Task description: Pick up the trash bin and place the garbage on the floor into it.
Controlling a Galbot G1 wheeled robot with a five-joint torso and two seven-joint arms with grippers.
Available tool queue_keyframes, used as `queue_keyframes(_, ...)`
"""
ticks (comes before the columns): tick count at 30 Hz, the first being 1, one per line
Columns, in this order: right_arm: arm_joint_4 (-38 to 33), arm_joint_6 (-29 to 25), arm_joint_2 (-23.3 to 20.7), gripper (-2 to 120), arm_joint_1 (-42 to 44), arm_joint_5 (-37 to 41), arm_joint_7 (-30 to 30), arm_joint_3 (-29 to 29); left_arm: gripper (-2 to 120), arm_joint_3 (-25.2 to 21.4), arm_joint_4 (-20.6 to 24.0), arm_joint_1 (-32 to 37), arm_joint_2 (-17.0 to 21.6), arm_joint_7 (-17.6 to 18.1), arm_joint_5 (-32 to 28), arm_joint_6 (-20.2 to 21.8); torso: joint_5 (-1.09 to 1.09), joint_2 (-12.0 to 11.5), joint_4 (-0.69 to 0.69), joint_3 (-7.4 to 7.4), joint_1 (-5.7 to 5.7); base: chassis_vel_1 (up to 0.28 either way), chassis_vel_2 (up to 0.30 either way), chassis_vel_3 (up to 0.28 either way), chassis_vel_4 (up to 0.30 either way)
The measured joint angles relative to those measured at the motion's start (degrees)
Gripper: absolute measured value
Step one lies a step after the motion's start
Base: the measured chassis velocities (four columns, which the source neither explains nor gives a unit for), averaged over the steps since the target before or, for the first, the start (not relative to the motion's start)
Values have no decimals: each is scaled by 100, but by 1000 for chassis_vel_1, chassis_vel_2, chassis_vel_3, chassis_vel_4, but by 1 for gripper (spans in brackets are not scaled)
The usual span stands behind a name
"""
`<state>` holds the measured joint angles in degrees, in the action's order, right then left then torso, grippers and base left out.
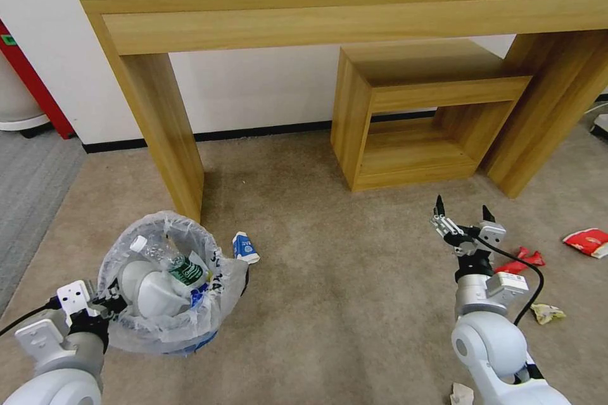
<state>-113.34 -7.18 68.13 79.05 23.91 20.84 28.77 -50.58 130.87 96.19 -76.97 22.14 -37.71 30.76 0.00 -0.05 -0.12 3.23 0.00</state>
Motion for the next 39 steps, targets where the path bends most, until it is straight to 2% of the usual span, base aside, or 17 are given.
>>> queue_keyframes(14,137,-107,45,100,-9,-115,-32,-25,1,8,-97,-63,-45,1,17,-14,0,0,0,0,0,6,9,-11,-11)
queue_keyframes(39,261,-242,116,100,10,-288,-101,-52,1,13,-130,-69,-75,-4,37,-44,0,0,0,0,0,63,62,-59,-65)
